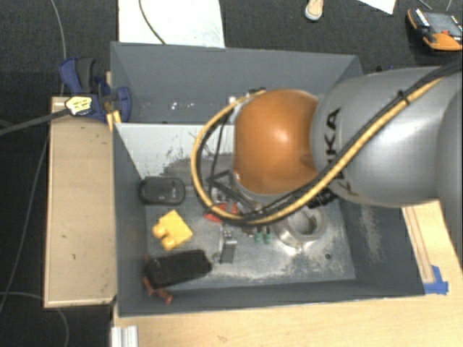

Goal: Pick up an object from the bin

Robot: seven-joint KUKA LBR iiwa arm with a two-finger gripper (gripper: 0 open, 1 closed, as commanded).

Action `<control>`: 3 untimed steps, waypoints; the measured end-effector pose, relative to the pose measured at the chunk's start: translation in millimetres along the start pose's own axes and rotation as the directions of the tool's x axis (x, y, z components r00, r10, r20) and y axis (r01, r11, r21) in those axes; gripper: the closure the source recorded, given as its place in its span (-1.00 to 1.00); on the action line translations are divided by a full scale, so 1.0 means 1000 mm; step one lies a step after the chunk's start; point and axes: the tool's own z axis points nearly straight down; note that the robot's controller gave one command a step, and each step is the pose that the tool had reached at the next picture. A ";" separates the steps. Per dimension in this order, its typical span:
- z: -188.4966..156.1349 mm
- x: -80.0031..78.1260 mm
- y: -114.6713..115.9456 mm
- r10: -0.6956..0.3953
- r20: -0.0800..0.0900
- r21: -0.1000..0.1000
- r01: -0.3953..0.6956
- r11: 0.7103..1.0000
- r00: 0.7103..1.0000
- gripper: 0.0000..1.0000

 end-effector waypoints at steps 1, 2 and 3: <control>-0.005 -0.002 -0.001 0.007 0.008 -0.002 -0.007 1.000 1.000 -1.00; 0.125 0.019 0.031 -0.169 0.010 -0.002 0.169 0.986 0.986 -1.00; 0.036 0.021 0.059 -0.245 0.012 -0.001 0.245 0.970 0.969 -1.00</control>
Offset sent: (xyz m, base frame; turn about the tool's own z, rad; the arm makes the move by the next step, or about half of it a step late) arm -0.0216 0.0302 -0.1264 -0.1722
